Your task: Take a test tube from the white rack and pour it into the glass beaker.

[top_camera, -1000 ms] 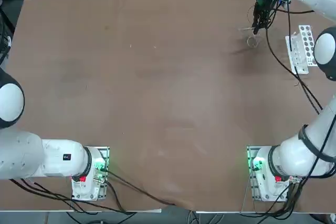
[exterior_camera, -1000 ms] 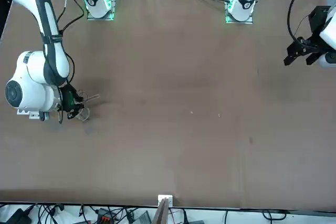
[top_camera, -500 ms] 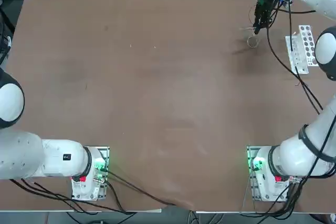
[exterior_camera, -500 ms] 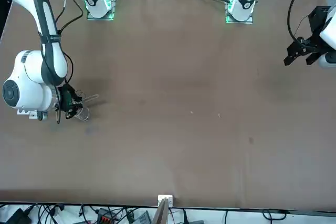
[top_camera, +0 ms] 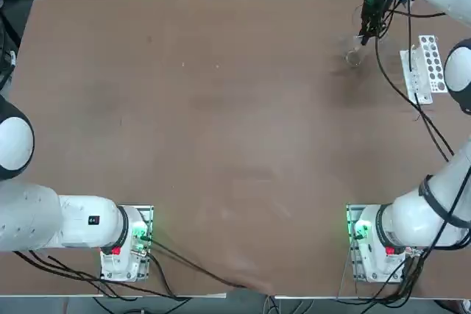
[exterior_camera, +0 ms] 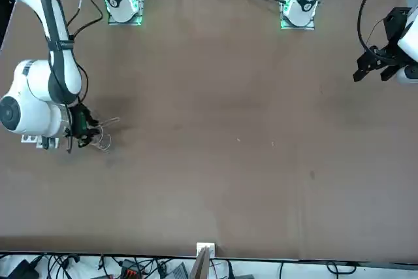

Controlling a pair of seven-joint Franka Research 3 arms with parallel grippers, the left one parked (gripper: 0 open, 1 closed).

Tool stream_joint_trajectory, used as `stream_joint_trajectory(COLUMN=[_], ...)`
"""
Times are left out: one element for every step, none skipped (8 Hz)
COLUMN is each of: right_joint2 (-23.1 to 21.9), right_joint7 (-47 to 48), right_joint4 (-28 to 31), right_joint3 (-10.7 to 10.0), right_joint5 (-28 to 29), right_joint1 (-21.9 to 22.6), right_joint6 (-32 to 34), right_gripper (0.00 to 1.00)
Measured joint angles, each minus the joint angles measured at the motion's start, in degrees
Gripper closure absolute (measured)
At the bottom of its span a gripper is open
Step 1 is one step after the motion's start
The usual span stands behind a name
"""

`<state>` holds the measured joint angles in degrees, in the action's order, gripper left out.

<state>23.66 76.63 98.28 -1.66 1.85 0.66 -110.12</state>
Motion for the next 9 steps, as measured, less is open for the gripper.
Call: stream_joint_trajectory(right_joint2=[-1.45,-2.94,-4.35,-5.37,-5.68,-5.61,-5.51,-5.36,-5.28], right_joint7=[1.59,2.95,3.96,6.31,10.63,15.89,21.59,28.1,34.54], right_joint4=[-0.01,-0.01,0.01,0.07,0.47,1.91,4.53,7.99,11.48], right_joint3=[-0.21,-0.25,-0.33,-0.43,-0.46,-0.43,-0.38,-0.41,-0.42], right_joint5=[-5.96,-12.72,-19.11,-25.93,-33.69,-41.65,-50.01,-57.65,-63.66], right_joint1=[-0.02,-0.01,-0.04,-0.08,-0.16,-0.15,-0.13,-0.17,-0.21], right_joint6=[2.41,5.32,8.12,10.86,13.12,14.54,15.64,16.02,16.13], right_gripper=[0.81,0.81,0.81,0.81,0.81,0.81,0.81,0.81,0.81])
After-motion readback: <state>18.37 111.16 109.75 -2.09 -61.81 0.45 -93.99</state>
